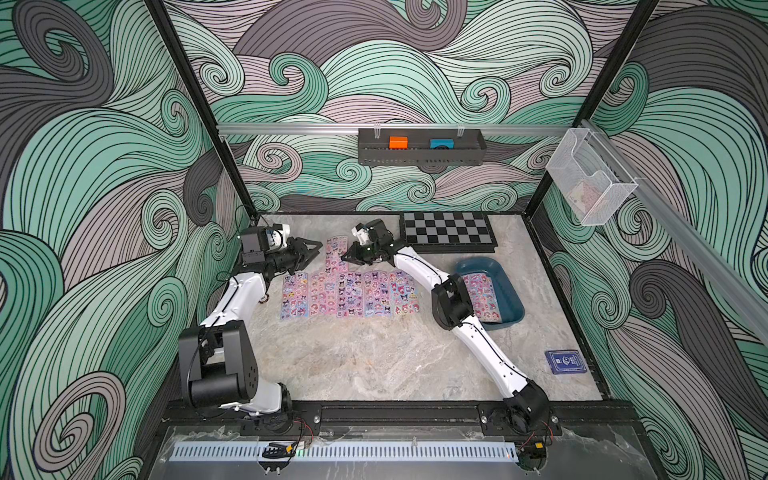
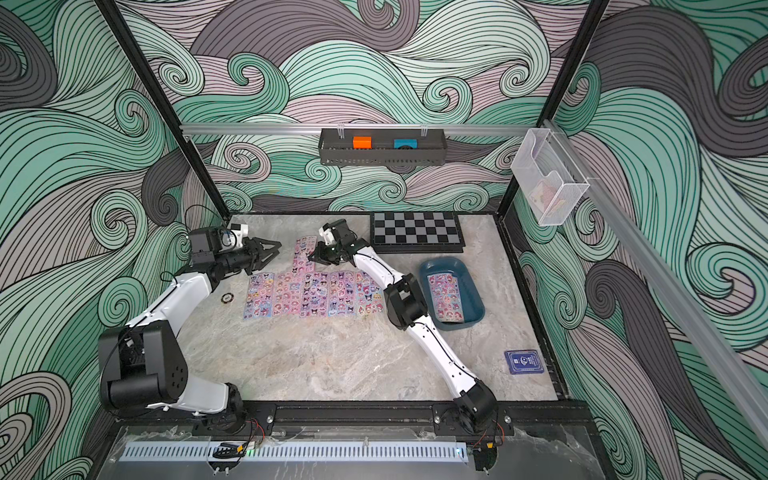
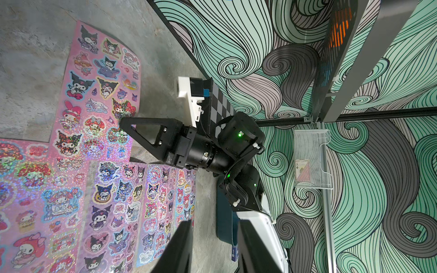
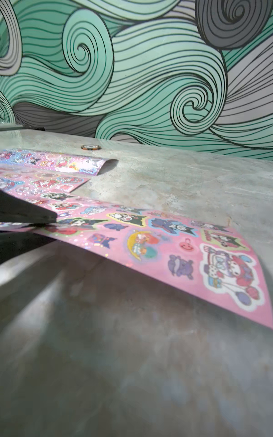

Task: Take the stickers out of the storage box
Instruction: Place the sticker at the center of the board.

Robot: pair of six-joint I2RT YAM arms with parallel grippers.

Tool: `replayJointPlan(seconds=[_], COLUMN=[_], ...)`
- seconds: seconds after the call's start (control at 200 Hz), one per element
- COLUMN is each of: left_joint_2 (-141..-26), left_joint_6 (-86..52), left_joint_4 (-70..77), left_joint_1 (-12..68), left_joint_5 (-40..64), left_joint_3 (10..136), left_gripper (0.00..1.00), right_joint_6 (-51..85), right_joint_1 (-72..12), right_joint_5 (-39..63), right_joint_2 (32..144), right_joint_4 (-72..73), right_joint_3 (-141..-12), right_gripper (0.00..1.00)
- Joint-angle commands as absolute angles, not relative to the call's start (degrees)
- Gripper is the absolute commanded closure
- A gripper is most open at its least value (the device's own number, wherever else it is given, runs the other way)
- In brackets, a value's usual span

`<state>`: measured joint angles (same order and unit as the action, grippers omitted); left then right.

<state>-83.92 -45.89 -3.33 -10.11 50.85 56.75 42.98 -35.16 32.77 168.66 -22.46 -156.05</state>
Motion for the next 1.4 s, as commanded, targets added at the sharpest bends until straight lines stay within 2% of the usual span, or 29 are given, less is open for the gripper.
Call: replayJointPlan(seconds=[0.0, 0.26, 0.721, 1.116, 1.396], left_joint_2=[-84.20, -84.28, -84.46, -84.18, -83.85], left_joint_6=[-45.29, -45.05, -45.04, -45.35, -45.18], left_joint_4=[-3.03, -3.24, -3.32, -3.08, -3.27], left_joint_1=[-10.24, -10.20, -10.20, -10.21, -10.21], left_joint_5=[52.20, 52.27, 52.55, 53.25, 53.83], left_joint_3=[57.06, 57.35, 57.58, 57.74, 57.92], left_gripper=[0.64, 0.64, 0.64, 0.63, 0.63], right_joint_6=[46.85, 48.23, 49.28, 46.63, 47.72], right_joint_1=[-35.59, -35.64, -34.12, -34.33, -37.08], right_joint_5=[38.22, 38.72, 32.73, 30.59, 23.29], right_joint_2=[163.91, 158.47, 169.75, 170.29, 168.57], right_joint_4=[-18.47, -16.27, -12.91, -16.41, -15.53], right_joint_3=[-155.98, -153.55, -158.91, -157.23, -152.47], right_gripper=[0.88, 0.88, 0.87, 0.87, 0.88])
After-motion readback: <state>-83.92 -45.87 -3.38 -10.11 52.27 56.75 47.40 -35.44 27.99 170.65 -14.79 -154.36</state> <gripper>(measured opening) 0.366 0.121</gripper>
